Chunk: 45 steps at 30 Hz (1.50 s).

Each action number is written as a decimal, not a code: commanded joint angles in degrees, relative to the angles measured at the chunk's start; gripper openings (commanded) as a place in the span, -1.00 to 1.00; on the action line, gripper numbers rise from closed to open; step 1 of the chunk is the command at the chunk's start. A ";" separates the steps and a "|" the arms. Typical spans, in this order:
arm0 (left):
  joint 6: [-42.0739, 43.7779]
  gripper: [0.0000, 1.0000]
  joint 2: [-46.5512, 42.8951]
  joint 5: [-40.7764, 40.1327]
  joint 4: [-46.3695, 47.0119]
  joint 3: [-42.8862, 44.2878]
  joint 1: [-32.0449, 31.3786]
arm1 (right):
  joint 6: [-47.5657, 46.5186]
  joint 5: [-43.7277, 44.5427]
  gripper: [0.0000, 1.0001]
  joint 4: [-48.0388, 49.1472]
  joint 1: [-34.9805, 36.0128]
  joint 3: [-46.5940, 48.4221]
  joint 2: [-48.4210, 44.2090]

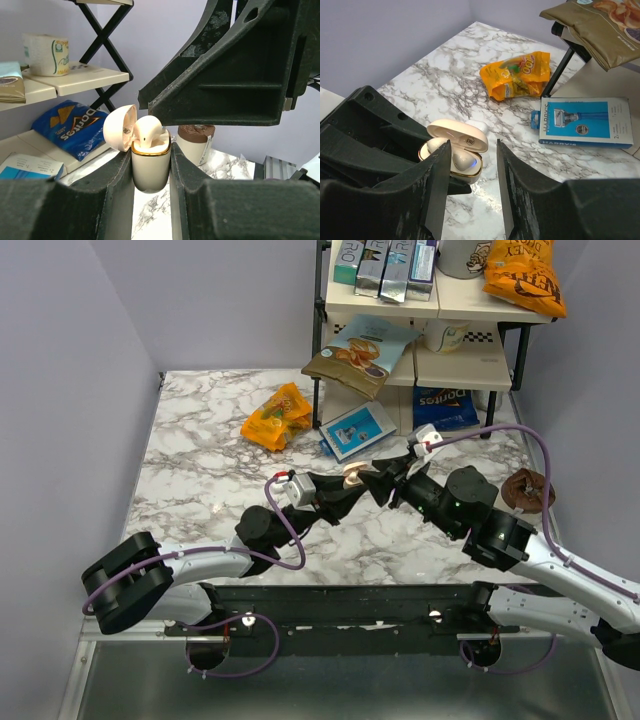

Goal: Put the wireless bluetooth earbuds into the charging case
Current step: Place the earbud in the charging case, then close the charging case.

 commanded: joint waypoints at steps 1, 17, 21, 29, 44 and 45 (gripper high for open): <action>-0.56 -1.00 -0.35 1.59 8.42 -0.32 -0.12 | -0.46 0.29 0.01 -0.73 0.41 1.58 -0.54; -1.70 -1.00 -2.02 6.15 6.67 -2.07 -0.20 | -2.13 10.59 0.13 -8.28 0.23 10.53 5.51; -1.70 -1.00 -2.46 6.43 6.93 -3.04 -0.73 | -2.04 9.89 0.13 -11.98 0.14 14.05 9.90; -0.56 -1.00 -4.30 5.64 5.79 -3.22 -0.99 | -0.72 5.32 0.12 -14.97 0.14 14.76 11.59; 0.32 -1.00 -4.13 3.00 5.61 -2.51 -0.99 | 0.77 -0.04 0.09 -15.50 0.14 10.37 6.84; 0.32 -1.00 -4.04 3.00 5.61 -2.43 -0.99 | 0.77 -0.13 0.08 -15.50 0.23 10.28 6.67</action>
